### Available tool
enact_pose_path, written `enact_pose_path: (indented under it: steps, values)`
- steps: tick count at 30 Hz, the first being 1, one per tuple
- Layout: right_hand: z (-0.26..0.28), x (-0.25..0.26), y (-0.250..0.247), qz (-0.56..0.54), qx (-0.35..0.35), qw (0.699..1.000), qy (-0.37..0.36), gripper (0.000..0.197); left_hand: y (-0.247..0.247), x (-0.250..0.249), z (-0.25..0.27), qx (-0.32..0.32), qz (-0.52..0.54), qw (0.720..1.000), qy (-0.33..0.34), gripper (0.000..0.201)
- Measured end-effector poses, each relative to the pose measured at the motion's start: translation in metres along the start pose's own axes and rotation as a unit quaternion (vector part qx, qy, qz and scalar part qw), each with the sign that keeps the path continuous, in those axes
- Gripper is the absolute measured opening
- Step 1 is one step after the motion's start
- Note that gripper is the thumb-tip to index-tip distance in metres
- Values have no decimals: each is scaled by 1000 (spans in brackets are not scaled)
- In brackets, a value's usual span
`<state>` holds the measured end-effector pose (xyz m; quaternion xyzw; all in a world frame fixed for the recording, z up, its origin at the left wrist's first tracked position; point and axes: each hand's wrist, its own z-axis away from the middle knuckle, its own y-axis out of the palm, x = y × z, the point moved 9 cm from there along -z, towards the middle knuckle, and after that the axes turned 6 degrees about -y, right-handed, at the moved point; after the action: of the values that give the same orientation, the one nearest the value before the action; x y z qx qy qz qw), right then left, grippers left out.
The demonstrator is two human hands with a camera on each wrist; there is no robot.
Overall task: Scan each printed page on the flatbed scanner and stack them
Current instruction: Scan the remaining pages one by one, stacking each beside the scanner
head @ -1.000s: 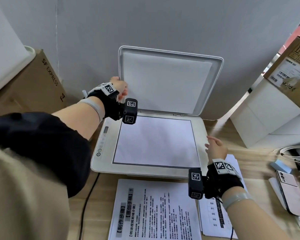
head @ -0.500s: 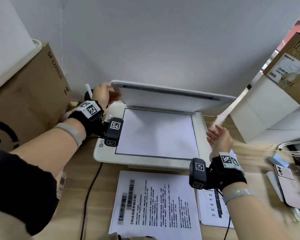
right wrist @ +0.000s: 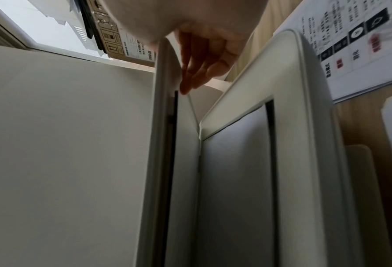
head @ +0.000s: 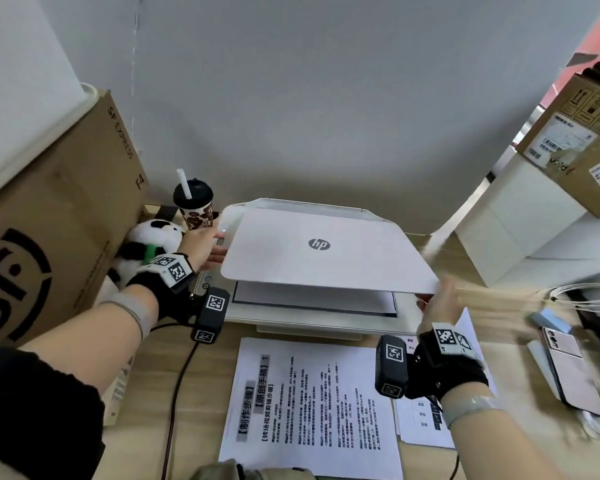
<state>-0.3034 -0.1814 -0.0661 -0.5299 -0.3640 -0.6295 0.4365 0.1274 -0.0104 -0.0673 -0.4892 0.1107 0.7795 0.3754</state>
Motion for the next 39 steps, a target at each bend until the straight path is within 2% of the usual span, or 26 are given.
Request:
enact_pose_path:
  steps: [4,8,11,15,19,24,27,33,36,39]
  values:
    - [-1,-21,-14,159,12,987,-26,17,-25,14,-11,-89,-65,994,18,29]
    - [-2,-35,-22,213,8,976,-42,18,-23,29,-16,-99,-153,983,10,31]
    - [-8,-35,-22,216,-4,974,-64,21,-12,36,-20,-71,-179,981,-11,33]
    - [-11,-35,-19,209,7,977,-49,25,-13,45,-23,-101,-160,981,-33,19]
    - [-12,-41,-14,195,29,980,-32,25,-14,56,-33,-101,-151,983,-32,28]
    - [-13,-48,-12,191,61,980,-17,31,-14,54,-29,-104,-138,985,-19,24]
    - [-12,-55,-16,190,60,980,-12,33,-16,56,-16,-130,-114,985,7,24]
    - [-7,-83,-29,147,48,988,-6,34,-19,81,18,-209,-188,959,30,39]
    - [-5,-93,-33,95,47,994,11,35,-18,96,27,-232,-145,960,58,40]
    - [-4,-95,-32,76,53,996,9,36,-15,108,36,-260,-97,959,56,44]
